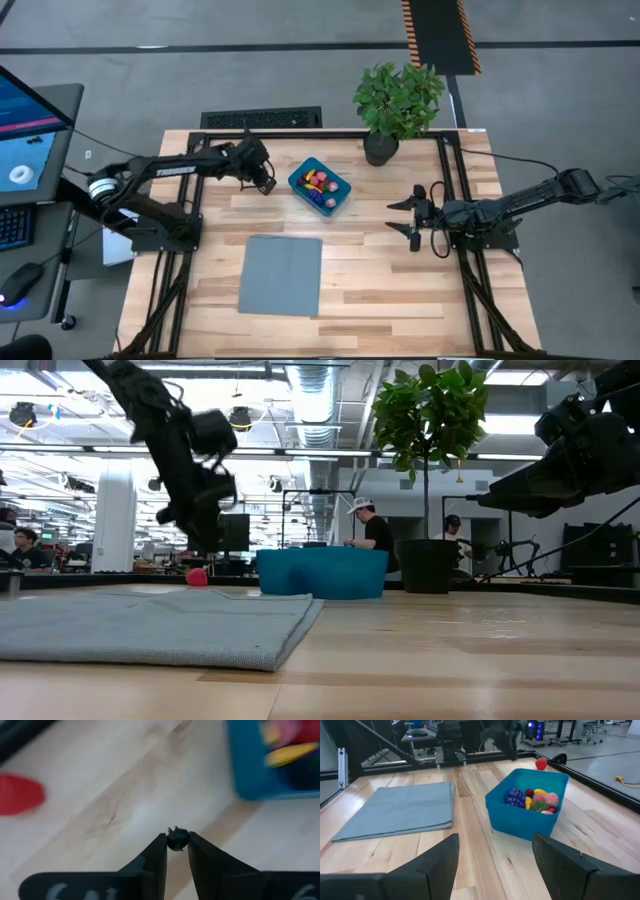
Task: Pick and placing Produce into tupperware
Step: Put the blueberry into the container
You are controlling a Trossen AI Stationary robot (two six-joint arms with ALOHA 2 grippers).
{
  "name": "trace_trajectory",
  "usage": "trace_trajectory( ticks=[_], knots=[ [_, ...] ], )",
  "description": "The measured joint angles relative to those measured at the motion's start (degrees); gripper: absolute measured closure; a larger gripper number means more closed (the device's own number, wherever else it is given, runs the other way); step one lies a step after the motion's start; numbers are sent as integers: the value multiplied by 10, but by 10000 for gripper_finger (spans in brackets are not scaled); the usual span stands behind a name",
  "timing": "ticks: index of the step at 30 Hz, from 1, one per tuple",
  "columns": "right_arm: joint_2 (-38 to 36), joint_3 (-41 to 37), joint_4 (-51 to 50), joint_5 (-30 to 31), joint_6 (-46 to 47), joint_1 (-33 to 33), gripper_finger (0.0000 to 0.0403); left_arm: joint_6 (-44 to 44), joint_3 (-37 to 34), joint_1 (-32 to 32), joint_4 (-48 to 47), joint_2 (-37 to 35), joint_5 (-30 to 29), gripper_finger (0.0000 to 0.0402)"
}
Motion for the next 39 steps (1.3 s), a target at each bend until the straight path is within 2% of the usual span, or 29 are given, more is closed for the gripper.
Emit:
trace_trajectory(
  ticks=[8, 18, 23, 29, 34, 39],
  knots=[
    [0, 0, 0, 0, 0, 0, 129, -14, 0, -49, 4, -130, 25, 342],
    [0, 0, 0, 0, 0, 0, 129, -2, 0, -163, 3, -278, 10, 342],
    [0, 0, 0, 0, 0, 0, 129, 90, 0, -234, 3, -313, 23, 342],
    [0, 0, 0, 0, 0, 0, 129, 214, 0, -334, 11, -309, 15, 342],
    [0, 0, 0, 0, 0, 0, 129, 348, 0, -388, 26, -293, -82, 342],
    [0, 0, -6, 0, 0, 0, 129, 506, 0, -405, 35, -287, -168, 342]
  ],
)
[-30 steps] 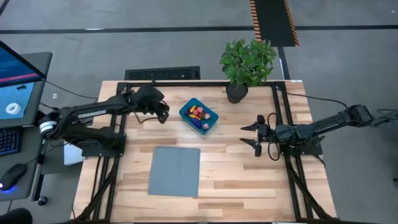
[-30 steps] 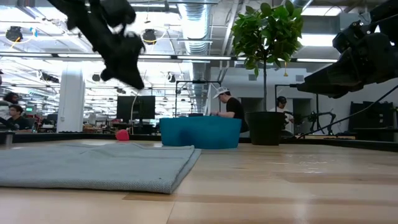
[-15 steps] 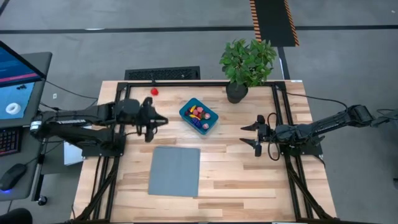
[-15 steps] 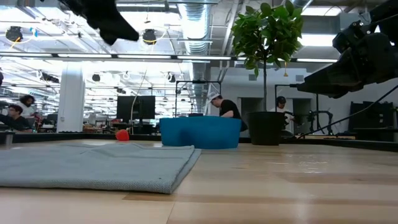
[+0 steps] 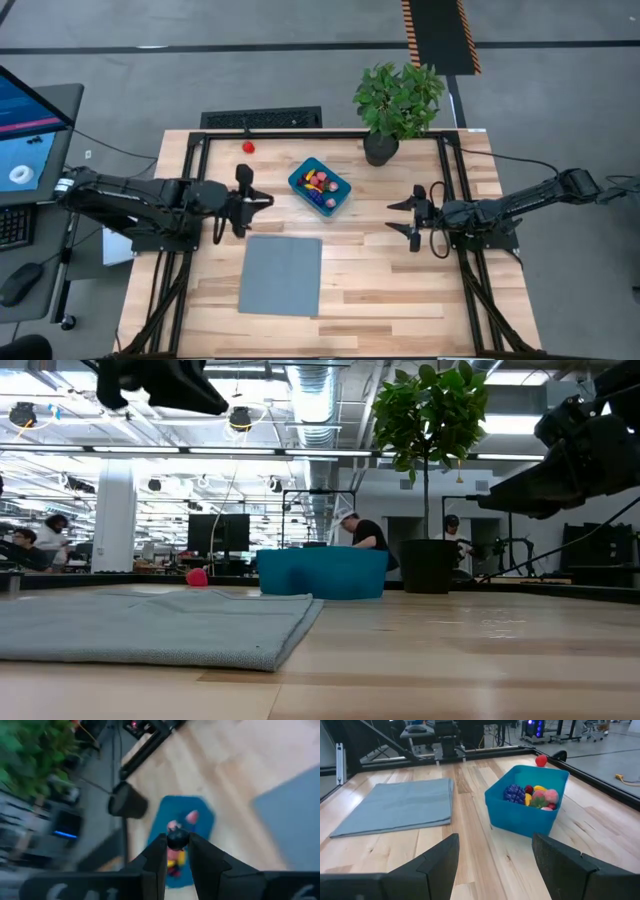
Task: Pick and placing Produce into tupperware
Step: Put the blueberry into the container
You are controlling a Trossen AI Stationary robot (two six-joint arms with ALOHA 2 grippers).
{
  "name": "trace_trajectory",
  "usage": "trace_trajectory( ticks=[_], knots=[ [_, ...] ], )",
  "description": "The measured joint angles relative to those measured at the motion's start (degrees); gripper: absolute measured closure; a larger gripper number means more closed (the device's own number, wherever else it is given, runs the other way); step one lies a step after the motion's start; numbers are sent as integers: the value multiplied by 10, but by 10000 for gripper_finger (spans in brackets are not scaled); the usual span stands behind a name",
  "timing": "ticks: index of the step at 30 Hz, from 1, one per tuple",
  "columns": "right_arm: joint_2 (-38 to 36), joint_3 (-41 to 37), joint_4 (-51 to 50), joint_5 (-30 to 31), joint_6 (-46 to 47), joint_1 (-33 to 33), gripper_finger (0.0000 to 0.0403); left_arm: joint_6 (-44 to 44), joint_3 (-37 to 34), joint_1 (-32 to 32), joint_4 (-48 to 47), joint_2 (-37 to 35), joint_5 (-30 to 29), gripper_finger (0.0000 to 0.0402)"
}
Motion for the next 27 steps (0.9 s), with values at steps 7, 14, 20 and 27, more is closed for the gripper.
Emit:
trace_trajectory(
  ticks=[7, 14, 20, 27],
  knots=[
    [0, 0, -4, 0, 0, 0, 129, 160, 0, 0, -4, 0, -66, 342],
    [0, 0, -4, 0, 0, 0, 129, 224, 0, 0, -3, 0, -142, 342],
    [0, 0, -4, 0, 0, 0, 129, 207, 0, 0, 4, 0, -153, 342],
    [0, 0, -4, 0, 0, 0, 129, 1, 0, 0, 19, 0, -137, 342]
  ],
)
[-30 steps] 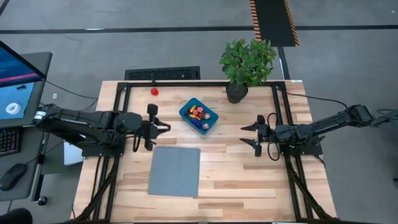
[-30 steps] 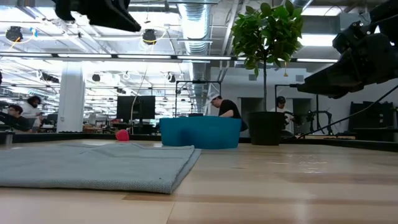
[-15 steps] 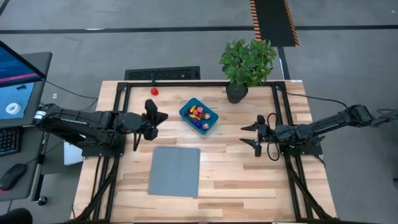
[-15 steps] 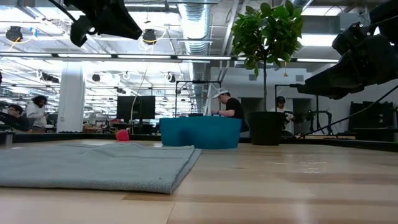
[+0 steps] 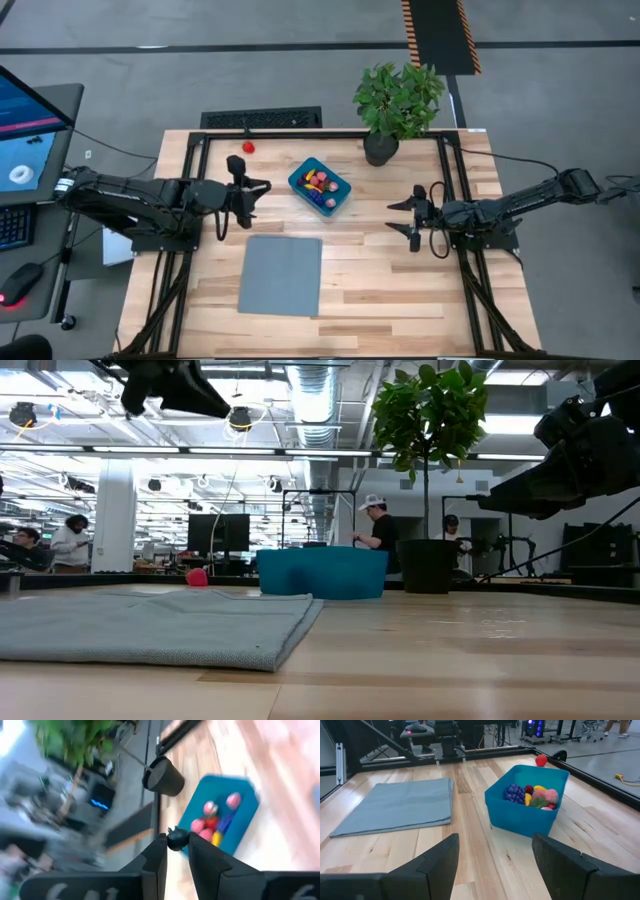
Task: Pick and placing Produce into tupperware
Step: Put the blueberry into the container
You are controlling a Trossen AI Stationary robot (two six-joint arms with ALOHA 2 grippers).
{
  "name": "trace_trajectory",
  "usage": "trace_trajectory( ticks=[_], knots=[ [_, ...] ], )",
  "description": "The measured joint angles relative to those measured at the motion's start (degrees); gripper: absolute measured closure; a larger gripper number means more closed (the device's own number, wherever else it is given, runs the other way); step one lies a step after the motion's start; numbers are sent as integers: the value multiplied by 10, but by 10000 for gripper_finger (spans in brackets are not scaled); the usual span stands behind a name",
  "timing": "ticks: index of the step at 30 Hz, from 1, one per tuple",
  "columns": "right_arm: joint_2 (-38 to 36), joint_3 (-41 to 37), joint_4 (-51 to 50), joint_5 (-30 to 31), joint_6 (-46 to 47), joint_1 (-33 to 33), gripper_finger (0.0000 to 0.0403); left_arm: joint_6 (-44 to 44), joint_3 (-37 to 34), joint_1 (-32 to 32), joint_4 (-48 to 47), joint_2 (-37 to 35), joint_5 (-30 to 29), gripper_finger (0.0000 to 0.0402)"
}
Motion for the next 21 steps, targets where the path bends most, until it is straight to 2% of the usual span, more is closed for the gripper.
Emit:
trace_trajectory(
  ticks=[4, 11, 21],
  knots=[
    [0, 0, 0, 0, 0, 0, 129, -172, 0, 0, 6, 0, 1, 342],
    [0, 0, 0, 0, 0, 0, 129, -346, 0, 0, 8, 0, 3, 342],
    [0, 0, 0, 0, 0, 0, 129, -748, 0, 0, 46, 0, 29, 342]
  ],
)
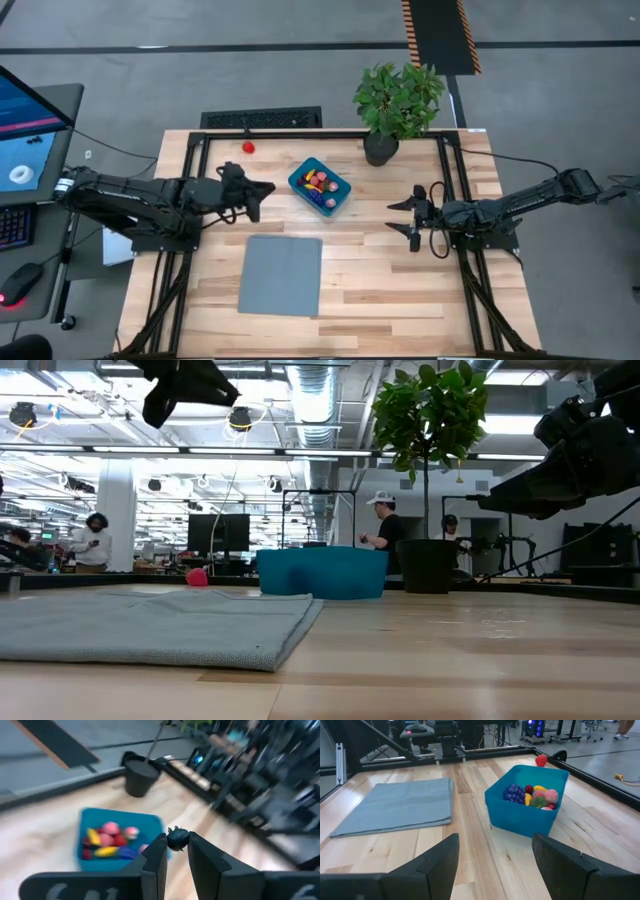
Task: Pick and placing Produce into tupperware
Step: Put the blueberry into the container
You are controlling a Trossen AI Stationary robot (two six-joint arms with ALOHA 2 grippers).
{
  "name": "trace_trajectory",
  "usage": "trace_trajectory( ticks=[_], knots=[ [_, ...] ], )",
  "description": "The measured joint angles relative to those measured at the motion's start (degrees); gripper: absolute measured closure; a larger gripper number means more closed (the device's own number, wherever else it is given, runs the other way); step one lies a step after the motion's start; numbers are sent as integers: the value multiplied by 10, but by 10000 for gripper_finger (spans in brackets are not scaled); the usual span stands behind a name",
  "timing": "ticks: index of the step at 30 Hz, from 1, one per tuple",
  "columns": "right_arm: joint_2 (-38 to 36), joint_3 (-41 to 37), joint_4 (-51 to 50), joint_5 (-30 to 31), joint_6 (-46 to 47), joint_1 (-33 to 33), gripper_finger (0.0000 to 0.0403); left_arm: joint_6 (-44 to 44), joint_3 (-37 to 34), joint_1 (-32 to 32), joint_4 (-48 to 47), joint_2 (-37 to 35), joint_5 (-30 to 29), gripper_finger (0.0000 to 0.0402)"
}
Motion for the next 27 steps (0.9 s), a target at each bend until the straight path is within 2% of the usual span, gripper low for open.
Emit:
trace_trajectory(
  ticks=[3, 5, 10, 18, 22, 24, 27],
  knots=[
    [0, 0, 0, 0, 0, 0, 129, -59, 0, 0, 17, 0, 22, 342],
    [0, 0, 0, 0, 0, 0, 129, -60, 0, 0, 19, 0, 34, 342],
    [0, 0, 0, 0, 0, 0, 129, 35, 0, 0, 17, 0, 36, 342],
    [0, 0, 0, 0, 0, 0, 129, 254, 0, 19, 6, 1, -64, 342],
    [0, 0, -1, 0, 0, 0, 129, 288, 0, 63, 10, 31, -85, 342],
    [0, 0, -3, 0, 0, 0, 129, 269, 1, 95, 13, 60, -67, 342],
    [0, 0, -3, 0, 0, 0, 129, 251, 1, 147, 14, 115, 13, 342]
  ],
)
